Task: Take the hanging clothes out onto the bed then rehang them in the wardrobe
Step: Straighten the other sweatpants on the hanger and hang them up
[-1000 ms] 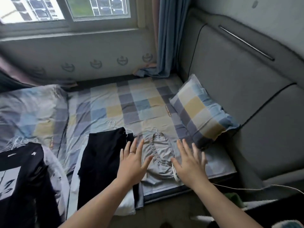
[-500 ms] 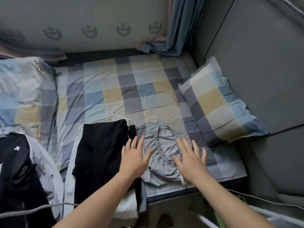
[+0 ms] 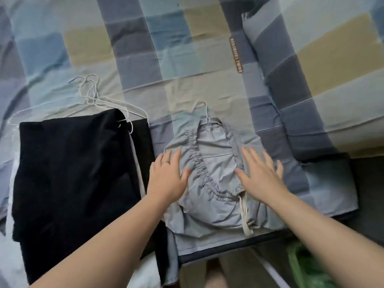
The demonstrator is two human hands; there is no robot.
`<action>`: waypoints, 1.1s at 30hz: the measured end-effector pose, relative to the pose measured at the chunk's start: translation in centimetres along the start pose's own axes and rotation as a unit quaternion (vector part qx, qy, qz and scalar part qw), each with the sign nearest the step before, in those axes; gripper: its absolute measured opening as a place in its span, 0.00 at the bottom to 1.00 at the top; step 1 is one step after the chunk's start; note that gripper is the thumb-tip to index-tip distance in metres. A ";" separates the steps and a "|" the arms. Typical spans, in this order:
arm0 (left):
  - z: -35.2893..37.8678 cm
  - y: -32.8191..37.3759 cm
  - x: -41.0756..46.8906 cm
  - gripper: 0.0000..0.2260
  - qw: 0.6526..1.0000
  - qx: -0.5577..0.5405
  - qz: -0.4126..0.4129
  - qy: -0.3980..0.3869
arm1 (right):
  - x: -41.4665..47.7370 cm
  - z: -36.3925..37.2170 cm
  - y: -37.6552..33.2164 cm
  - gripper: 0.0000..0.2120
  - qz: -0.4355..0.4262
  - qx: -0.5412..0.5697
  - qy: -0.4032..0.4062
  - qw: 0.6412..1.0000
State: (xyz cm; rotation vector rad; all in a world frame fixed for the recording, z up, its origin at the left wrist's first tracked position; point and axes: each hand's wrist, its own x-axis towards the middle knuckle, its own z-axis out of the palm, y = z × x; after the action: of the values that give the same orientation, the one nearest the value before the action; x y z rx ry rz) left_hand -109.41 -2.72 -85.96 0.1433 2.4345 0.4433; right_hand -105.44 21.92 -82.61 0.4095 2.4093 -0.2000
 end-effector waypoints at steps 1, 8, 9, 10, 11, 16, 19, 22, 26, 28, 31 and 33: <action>1.3 -0.6 2.0 0.29 1.000 0.004 -0.002 0.000 | 2.4 1.0 0.3 0.30 -0.001 -0.006 0.002 1.000; 6.4 -3.8 13.7 0.27 0.998 0.011 0.010 0.059 | 16.8 6.0 0.8 0.31 -0.023 -0.022 0.042 0.999; 6.6 -3.9 14.7 0.26 0.997 0.008 0.011 0.074 | 18.2 6.3 0.7 0.31 -0.025 -0.017 0.057 0.998; 6.9 -3.9 15.5 0.24 0.996 0.012 0.011 0.086 | 19.4 6.6 0.6 0.31 -0.025 -0.013 0.068 0.997; 7.1 -3.8 16.3 0.22 0.995 0.021 0.011 0.097 | 20.4 7.0 0.5 0.32 -0.023 -0.010 0.073 0.997; 8.5 -2.5 18.4 0.11 0.991 0.066 0.019 0.113 | 22.5 8.4 0.3 0.35 -0.036 -0.021 0.092 0.995; 8.5 -1.9 17.9 0.10 0.994 -0.024 0.014 0.101 | 22.2 7.3 0.5 0.32 -0.044 -0.012 0.078 0.996; 7.2 -1.5 16.0 0.10 0.989 -0.102 0.010 0.104 | 21.2 5.3 0.9 0.24 -0.039 0.006 0.056 0.998; 3.7 -0.8 12.8 0.16 0.979 -0.182 0.008 0.094 | 17.6 2.4 1.8 0.23 -0.045 0.049 0.018 0.998; 1.6 -0.3 10.7 0.20 0.977 -0.197 0.004 0.081 | 14.6 0.9 2.2 0.22 -0.050 0.070 0.005 0.996; -1.6 1.0 6.9 0.25 0.975 -0.217 -0.005 0.057 | 9.3 -2.1 2.8 0.20 -0.050 0.123 -0.006 0.991; -3.7 2.0 3.9 0.25 0.971 -0.232 -0.011 0.051 | 5.5 -4.5 3.1 0.21 -0.052 0.157 -0.022 0.986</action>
State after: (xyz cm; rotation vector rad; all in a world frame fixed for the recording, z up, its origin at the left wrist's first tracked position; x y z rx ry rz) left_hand -114.83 -1.09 -84.87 -0.1098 2.3558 1.0134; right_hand -111.02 27.24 -82.90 0.4142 2.3603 -0.6356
